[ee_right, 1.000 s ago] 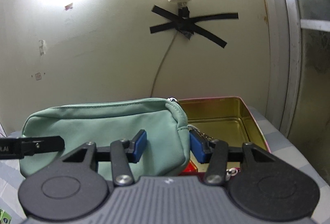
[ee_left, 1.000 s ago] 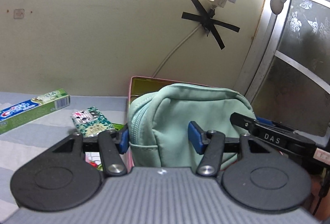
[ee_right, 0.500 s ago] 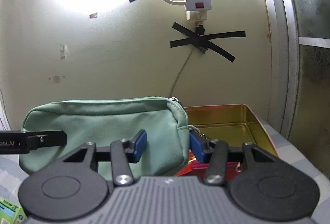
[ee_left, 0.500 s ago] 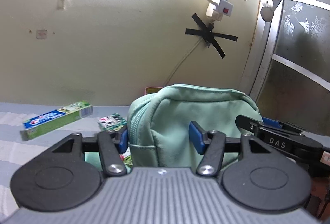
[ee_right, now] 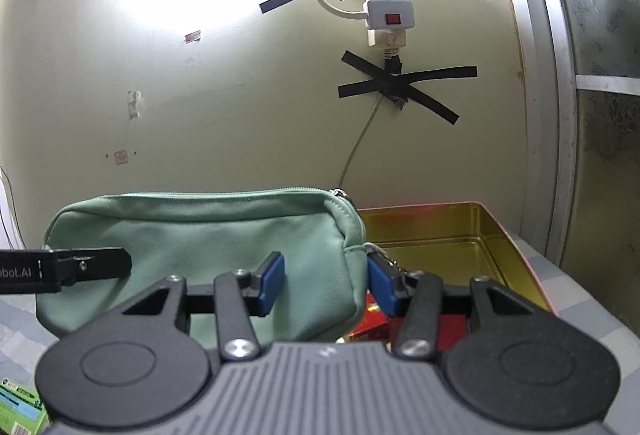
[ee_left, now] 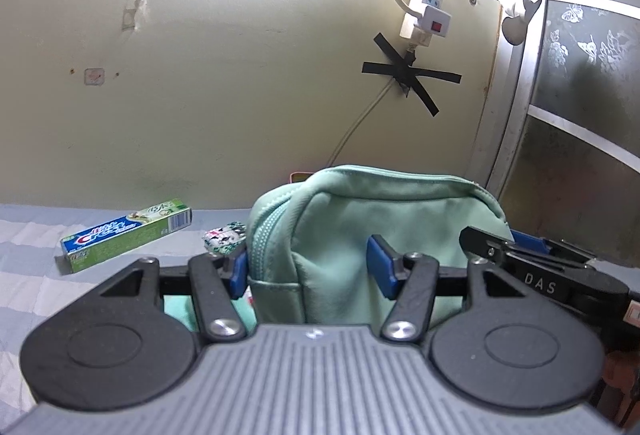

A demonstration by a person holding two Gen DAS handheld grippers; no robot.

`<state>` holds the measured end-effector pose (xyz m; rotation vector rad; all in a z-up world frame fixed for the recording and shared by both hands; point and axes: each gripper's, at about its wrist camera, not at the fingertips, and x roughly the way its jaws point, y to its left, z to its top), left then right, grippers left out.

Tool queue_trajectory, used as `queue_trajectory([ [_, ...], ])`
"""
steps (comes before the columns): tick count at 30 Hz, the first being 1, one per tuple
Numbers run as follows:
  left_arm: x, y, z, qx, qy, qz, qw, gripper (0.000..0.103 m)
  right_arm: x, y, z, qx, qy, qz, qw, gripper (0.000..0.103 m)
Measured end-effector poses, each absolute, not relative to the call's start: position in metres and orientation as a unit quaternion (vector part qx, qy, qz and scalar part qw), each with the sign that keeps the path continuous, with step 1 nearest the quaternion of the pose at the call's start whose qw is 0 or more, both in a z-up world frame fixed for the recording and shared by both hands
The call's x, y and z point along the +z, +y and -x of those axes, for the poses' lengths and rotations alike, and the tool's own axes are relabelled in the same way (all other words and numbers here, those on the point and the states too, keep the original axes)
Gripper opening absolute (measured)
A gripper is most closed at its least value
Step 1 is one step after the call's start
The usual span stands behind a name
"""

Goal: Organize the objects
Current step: 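Carry the mint-green pouch over the tin and lower it inside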

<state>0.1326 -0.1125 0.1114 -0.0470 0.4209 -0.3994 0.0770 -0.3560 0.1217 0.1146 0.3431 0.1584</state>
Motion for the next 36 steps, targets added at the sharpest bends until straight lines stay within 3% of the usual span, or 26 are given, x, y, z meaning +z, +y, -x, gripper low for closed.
queue_trajectory([
  [36,0.081,-0.229,-0.211,-0.199,0.227,-0.04,0.952,0.065,0.092,-0.452,-0.163,0.03,0.187,-0.088,0.978,0.045],
])
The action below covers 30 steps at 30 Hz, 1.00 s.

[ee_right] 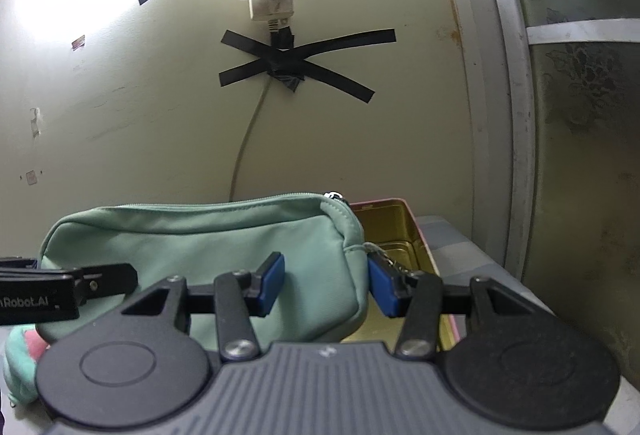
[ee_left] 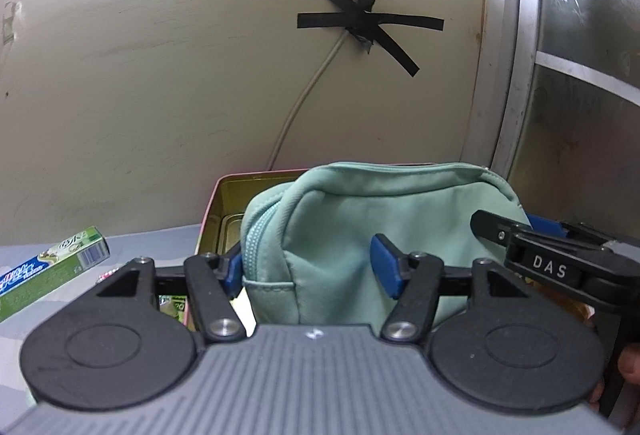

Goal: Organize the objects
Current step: 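Carry the mint-green pouch over the tin and lower it inside, then open both grippers to release the mint-green pouch in the tin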

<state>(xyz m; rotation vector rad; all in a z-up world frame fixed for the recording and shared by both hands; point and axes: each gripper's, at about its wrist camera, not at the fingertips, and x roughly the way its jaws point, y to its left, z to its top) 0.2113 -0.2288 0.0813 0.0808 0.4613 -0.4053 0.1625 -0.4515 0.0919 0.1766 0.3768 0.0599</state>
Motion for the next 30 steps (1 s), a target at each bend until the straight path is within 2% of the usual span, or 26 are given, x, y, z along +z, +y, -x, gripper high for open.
queue_trajectory([
  [13,0.071,-0.25,-0.235,-0.188,0.227,-0.082,0.952,0.07,0.08,-0.446,-0.173,0.002,0.194,-0.055,0.98,0.049],
  [19,0.06,-0.255,-0.24,-0.163,0.231,-0.117,0.952,0.07,0.08,-0.431,-0.165,-0.006,0.171,-0.013,0.985,0.059],
  [22,0.057,-0.255,-0.244,-0.158,0.236,-0.121,0.951,0.071,0.078,-0.431,-0.164,-0.005,0.168,-0.015,0.986,0.059],
  [24,0.056,-0.257,-0.244,-0.148,0.234,-0.131,0.952,0.077,0.076,-0.432,-0.164,-0.004,0.166,-0.019,0.986,0.061],
  [30,0.062,-0.253,-0.236,-0.119,0.203,-0.17,0.957,0.078,0.073,-0.431,-0.16,0.006,0.157,-0.021,0.987,0.065],
])
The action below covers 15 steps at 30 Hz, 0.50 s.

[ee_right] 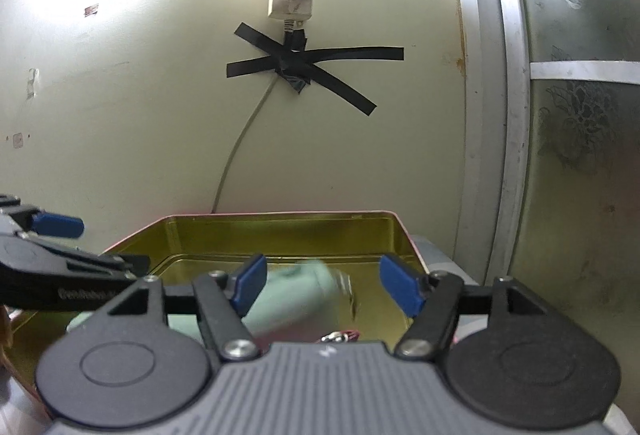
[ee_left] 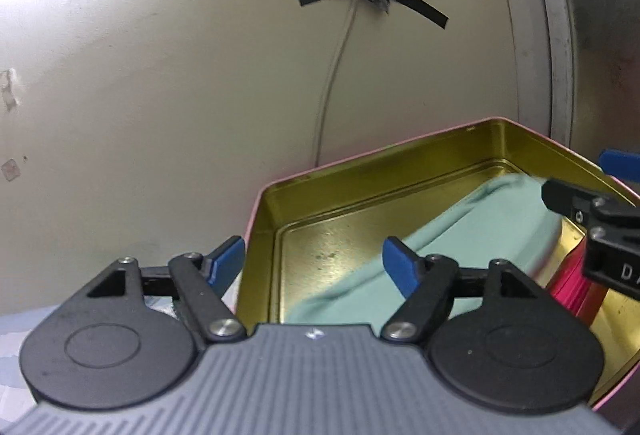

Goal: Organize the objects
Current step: 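Open both grippers to release the mint-green pouch in the tin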

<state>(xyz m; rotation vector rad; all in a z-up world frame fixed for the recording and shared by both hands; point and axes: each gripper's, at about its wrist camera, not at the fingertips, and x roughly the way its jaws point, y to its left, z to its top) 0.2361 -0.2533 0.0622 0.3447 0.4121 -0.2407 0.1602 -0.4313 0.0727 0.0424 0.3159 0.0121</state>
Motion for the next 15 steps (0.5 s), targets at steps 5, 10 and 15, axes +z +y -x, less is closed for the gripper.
queue_trajectory([
  [5,0.071,-0.237,-0.229,-0.108,0.201,-0.158,0.961,0.078,0.073,-0.429,-0.154,0.021,0.149,-0.024,0.988,0.065],
  [10,0.075,-0.219,-0.214,-0.105,0.213,-0.139,0.961,0.078,0.076,-0.424,-0.144,0.018,0.144,-0.036,0.989,0.065],
  [15,0.078,-0.197,-0.188,-0.105,0.217,-0.128,0.962,0.078,0.086,-0.416,-0.117,0.02,0.121,-0.056,0.991,0.065],
])
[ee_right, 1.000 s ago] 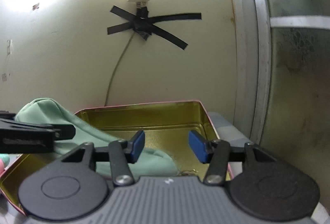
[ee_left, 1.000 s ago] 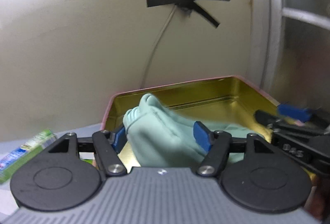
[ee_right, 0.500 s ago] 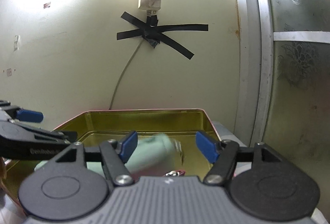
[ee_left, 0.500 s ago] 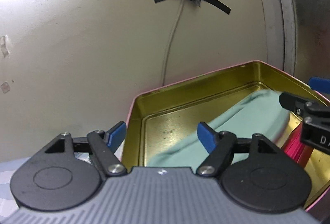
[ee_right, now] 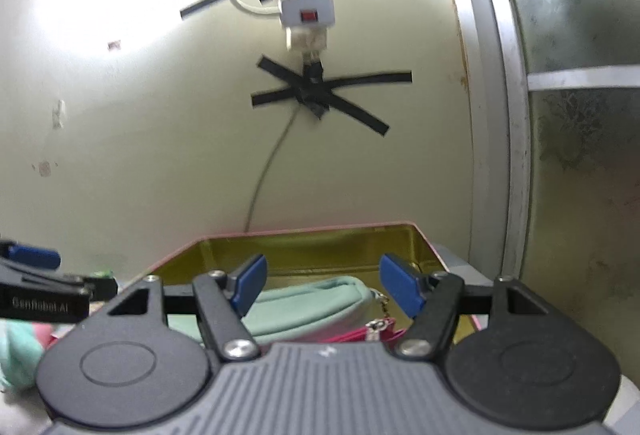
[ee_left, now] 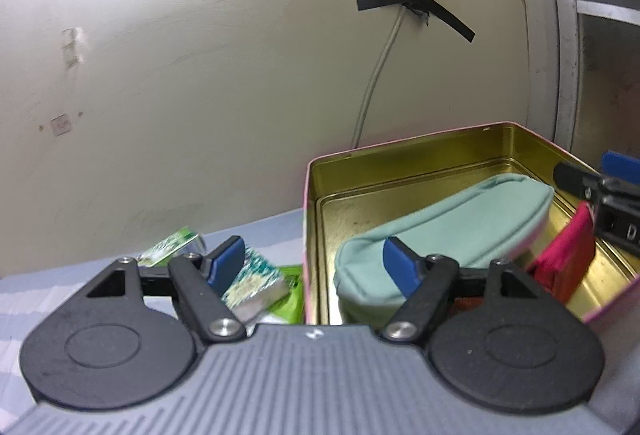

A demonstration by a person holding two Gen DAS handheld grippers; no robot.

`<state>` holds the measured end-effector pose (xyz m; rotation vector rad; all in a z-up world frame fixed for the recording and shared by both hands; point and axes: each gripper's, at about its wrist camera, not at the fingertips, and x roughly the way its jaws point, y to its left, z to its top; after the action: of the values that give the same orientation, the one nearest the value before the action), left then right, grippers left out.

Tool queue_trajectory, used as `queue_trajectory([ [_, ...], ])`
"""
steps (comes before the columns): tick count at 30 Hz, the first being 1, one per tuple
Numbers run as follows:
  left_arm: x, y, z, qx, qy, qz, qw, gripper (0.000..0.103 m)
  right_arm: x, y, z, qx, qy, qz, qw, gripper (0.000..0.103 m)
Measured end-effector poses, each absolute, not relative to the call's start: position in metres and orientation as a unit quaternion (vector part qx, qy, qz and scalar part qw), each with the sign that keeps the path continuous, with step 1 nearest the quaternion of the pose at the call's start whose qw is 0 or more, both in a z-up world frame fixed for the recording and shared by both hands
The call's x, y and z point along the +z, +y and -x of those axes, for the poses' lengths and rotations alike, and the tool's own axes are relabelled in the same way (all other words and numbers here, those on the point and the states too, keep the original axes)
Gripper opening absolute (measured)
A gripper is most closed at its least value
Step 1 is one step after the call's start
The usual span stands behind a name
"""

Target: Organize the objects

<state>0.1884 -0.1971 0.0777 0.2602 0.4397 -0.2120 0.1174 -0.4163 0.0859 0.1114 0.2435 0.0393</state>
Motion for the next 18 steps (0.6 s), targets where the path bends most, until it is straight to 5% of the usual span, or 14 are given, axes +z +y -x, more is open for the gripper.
queue_trajectory([
  [9,0.076,-0.151,-0.131,-0.111,0.223,-0.109,0.962,0.078,0.091,-0.396,-0.043,0.047,0.102,-0.138,0.984,0.066],
  [18,0.059,-0.086,-0.086,-0.086,0.239,-0.088,0.963,0.078,0.078,-0.334,-0.013,0.127,0.171,-0.114,0.97,0.066],
])
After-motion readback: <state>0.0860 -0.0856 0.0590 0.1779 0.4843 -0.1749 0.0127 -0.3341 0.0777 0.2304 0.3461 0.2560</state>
